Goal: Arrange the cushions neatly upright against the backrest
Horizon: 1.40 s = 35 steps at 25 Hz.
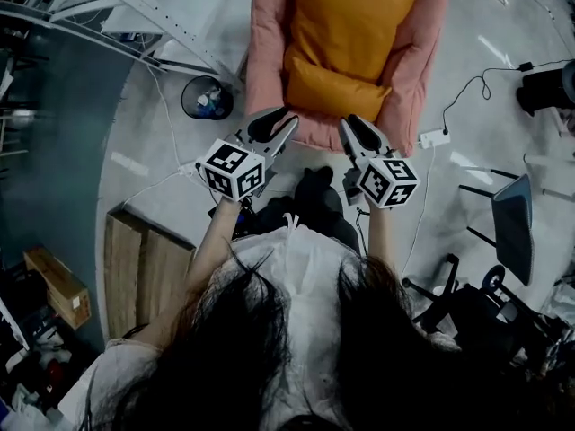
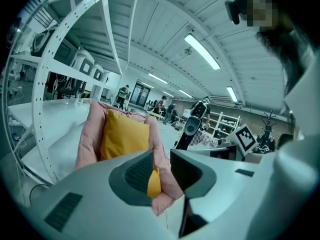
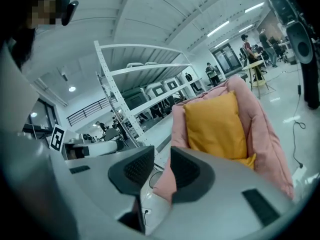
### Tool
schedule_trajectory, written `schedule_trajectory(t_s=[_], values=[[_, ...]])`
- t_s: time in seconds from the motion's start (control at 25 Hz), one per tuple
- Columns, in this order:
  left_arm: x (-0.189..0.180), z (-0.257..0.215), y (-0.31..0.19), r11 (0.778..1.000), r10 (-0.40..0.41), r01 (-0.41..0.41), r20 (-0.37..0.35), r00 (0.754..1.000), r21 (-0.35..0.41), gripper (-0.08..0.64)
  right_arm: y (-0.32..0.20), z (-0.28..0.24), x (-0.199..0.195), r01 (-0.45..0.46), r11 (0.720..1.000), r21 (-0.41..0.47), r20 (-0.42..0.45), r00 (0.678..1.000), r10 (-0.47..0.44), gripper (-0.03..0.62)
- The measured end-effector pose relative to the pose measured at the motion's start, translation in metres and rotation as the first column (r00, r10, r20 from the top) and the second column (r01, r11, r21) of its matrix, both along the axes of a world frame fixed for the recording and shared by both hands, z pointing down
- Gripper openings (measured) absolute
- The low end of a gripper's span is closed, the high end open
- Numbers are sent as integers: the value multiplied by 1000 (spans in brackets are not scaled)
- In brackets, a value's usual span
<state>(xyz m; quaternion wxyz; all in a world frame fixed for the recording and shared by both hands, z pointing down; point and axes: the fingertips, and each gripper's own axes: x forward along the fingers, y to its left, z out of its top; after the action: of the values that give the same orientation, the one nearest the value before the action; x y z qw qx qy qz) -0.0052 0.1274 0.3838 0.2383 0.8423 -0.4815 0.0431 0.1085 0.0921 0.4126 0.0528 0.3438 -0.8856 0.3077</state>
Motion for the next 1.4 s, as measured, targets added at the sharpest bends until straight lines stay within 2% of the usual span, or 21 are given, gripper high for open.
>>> schedule_trajectory(t_s=[0.32, 0.52, 0.68, 0.8, 1.08, 1.4], values=[[-34, -15, 82, 998, 51, -51, 1, 999, 43, 121, 78, -21, -48, -27, 999, 33, 7, 1000, 27, 109], [-52, -15, 127, 995, 84, -83, -2, 996, 47, 121, 127, -24, -58, -75, 996, 43, -5, 997, 75, 107], [-60, -12, 156, 995, 100, -98, -34, 994, 35, 121, 165, -27, -58, -97, 994, 47, -21, 995, 98, 102], [-52, -12, 171, 993, 117, -116, -52, 992, 35, 121, 185, -30, -51, -109, 993, 49, -29, 993, 111, 100], [-21, -18, 185, 983, 176, -174, -28, 984, 57, 121, 206, -37, -30, -118, 991, 56, -49, 992, 121, 97], [15, -23, 206, 989, 136, -134, -29, 990, 55, 121, 238, -46, 7, -73, 996, 57, -61, 995, 77, 93]])
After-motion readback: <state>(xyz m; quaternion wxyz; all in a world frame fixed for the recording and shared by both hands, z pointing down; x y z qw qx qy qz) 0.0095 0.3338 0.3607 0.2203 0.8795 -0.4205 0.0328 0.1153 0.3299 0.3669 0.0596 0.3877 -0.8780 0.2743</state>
